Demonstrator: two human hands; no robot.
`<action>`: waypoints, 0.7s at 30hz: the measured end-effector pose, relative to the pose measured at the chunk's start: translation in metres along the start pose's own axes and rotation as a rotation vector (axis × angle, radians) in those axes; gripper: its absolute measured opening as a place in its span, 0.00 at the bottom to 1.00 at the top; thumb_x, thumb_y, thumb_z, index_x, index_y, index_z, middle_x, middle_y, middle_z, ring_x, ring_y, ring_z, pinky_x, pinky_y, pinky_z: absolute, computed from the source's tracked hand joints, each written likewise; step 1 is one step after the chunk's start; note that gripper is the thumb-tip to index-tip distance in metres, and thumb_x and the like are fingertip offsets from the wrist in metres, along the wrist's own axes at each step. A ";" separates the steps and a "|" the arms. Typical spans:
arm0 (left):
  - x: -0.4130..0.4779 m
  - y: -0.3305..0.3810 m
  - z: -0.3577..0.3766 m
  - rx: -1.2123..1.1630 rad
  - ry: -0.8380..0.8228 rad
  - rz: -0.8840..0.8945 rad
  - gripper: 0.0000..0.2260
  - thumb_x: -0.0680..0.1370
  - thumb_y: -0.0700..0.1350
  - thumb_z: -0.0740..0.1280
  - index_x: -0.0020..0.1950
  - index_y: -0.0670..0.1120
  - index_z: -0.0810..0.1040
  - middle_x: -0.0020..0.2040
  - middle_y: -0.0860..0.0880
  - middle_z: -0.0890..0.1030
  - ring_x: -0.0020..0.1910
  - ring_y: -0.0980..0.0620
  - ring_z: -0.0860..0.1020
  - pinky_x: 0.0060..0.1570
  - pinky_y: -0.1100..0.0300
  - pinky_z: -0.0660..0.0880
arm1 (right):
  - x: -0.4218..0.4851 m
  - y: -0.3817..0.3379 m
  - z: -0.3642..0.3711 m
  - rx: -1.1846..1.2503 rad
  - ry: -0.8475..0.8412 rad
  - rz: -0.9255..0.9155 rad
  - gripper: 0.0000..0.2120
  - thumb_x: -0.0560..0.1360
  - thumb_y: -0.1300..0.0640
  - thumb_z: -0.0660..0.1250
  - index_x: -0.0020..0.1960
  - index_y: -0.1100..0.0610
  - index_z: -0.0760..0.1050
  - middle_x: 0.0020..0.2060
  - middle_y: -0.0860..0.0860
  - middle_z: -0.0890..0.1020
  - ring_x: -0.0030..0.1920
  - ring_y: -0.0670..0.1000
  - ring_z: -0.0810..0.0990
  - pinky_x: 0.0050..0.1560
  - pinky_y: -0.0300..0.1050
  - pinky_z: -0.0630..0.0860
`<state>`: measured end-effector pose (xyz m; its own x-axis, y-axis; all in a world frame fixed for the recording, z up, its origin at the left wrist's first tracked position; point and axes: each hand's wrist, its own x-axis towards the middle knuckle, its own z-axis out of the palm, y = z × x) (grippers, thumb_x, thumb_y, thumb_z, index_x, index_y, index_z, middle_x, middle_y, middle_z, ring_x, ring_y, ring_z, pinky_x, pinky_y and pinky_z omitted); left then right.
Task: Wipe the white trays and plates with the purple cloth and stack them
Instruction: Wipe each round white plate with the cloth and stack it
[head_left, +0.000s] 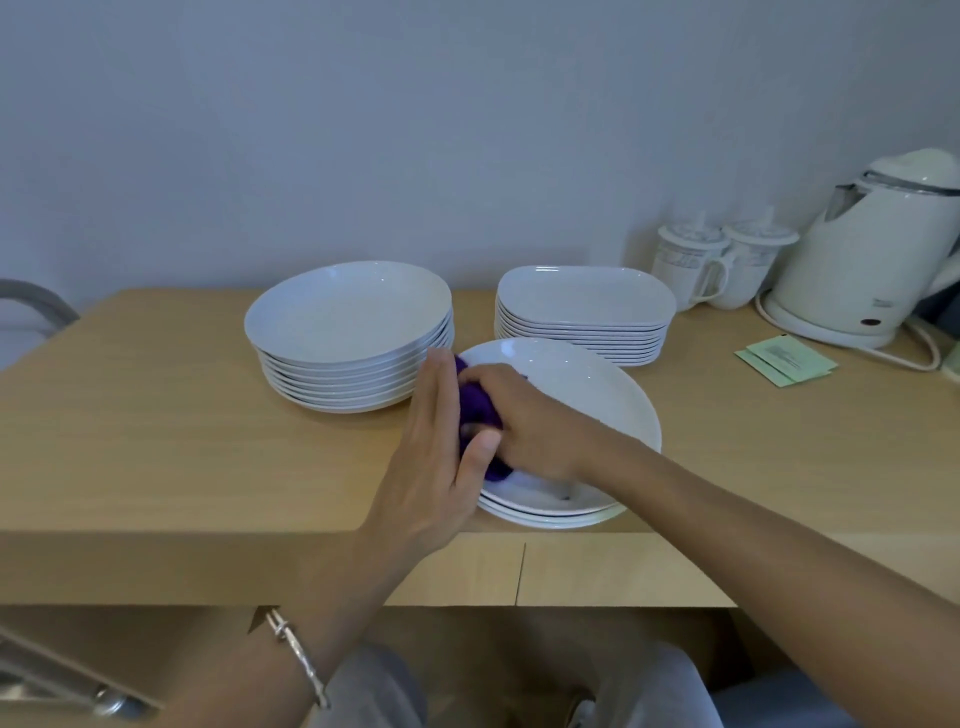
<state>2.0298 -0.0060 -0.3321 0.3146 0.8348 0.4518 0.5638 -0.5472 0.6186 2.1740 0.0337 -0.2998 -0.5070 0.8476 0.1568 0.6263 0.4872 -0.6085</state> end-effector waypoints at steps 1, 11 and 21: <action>0.000 0.000 0.000 0.014 0.000 0.008 0.31 0.76 0.68 0.44 0.70 0.57 0.33 0.73 0.61 0.36 0.72 0.69 0.36 0.68 0.75 0.39 | 0.006 0.011 -0.003 -0.070 0.058 0.022 0.11 0.72 0.57 0.65 0.53 0.49 0.68 0.49 0.50 0.74 0.49 0.50 0.72 0.52 0.45 0.67; 0.003 0.002 -0.002 0.091 -0.056 -0.059 0.29 0.79 0.64 0.45 0.70 0.57 0.31 0.72 0.61 0.35 0.70 0.69 0.37 0.61 0.81 0.35 | -0.081 0.005 -0.058 -0.280 -0.113 0.343 0.20 0.75 0.53 0.64 0.66 0.45 0.65 0.56 0.44 0.73 0.52 0.47 0.74 0.50 0.42 0.69; 0.004 0.002 0.001 0.002 -0.003 -0.047 0.31 0.76 0.65 0.45 0.71 0.58 0.33 0.77 0.56 0.39 0.75 0.64 0.41 0.69 0.75 0.45 | 0.000 -0.009 -0.001 0.027 0.049 0.069 0.11 0.74 0.57 0.65 0.54 0.51 0.66 0.46 0.47 0.72 0.44 0.47 0.71 0.46 0.42 0.67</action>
<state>2.0327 -0.0036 -0.3299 0.2900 0.8597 0.4205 0.5798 -0.5074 0.6375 2.1687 0.0295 -0.2937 -0.4337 0.8883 0.1511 0.6420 0.4223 -0.6399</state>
